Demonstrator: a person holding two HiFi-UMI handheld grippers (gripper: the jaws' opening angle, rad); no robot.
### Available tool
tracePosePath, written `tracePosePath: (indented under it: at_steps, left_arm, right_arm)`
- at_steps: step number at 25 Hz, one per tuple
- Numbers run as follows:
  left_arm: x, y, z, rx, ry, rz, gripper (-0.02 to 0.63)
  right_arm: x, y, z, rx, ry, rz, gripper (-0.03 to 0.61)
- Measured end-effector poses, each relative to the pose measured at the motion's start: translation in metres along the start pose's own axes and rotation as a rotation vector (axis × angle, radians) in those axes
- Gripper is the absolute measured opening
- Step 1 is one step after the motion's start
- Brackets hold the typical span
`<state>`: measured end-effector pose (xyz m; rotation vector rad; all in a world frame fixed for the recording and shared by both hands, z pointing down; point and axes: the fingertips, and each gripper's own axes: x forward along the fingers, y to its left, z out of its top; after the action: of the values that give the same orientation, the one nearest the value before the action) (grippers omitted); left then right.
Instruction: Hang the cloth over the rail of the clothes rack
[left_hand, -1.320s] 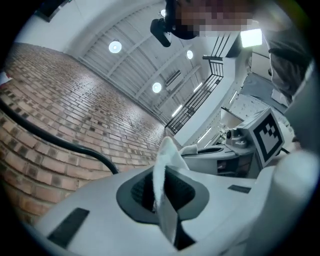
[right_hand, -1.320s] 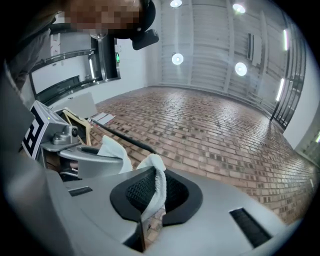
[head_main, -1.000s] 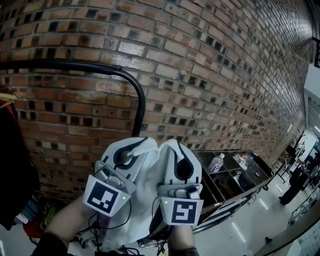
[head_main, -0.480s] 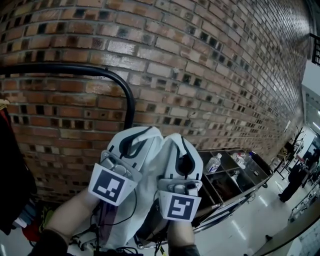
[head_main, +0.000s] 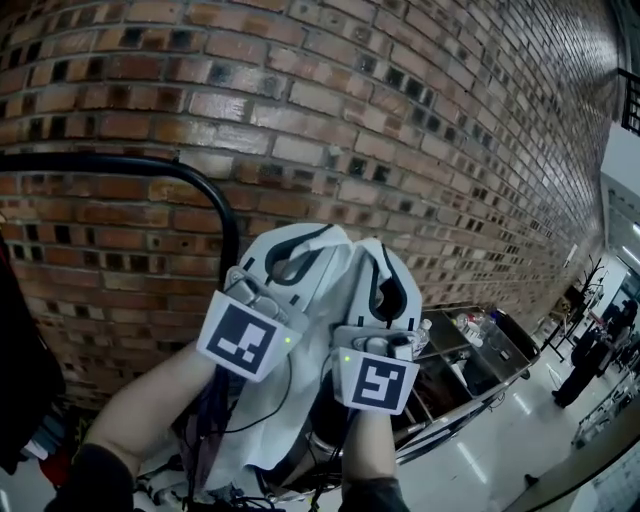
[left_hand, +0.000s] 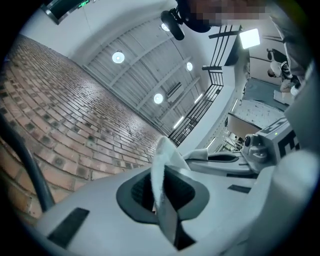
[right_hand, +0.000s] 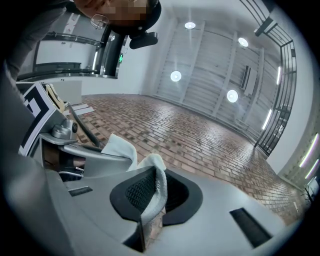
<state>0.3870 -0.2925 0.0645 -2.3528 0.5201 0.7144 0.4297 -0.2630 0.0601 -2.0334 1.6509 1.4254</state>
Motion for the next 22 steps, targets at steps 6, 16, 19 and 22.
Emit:
tracePosePath:
  at_steps: [6,16,19,22]
  left_arm:
    - [0.048,0.014,-0.004,0.031,-0.007,-0.007,0.043]
    - [0.105,0.06,-0.012,0.185,0.055,0.012,0.044]
    - [0.127,0.09,-0.005,0.223,0.09,0.028,0.044]
    - [0.138,0.115,0.006,0.267,0.107,0.041,0.043]
  right_arm:
    - [0.039,-0.028,-0.012,0.004,-0.004,-0.014,0.012]
    - [0.094,-0.043,-0.029,0.069,-0.008,0.013,0.012]
    - [0.111,-0.036,-0.02,0.041,-0.038,0.03,0.012]
    - [0.121,-0.022,-0.01,0.039,-0.068,0.054,0.012]
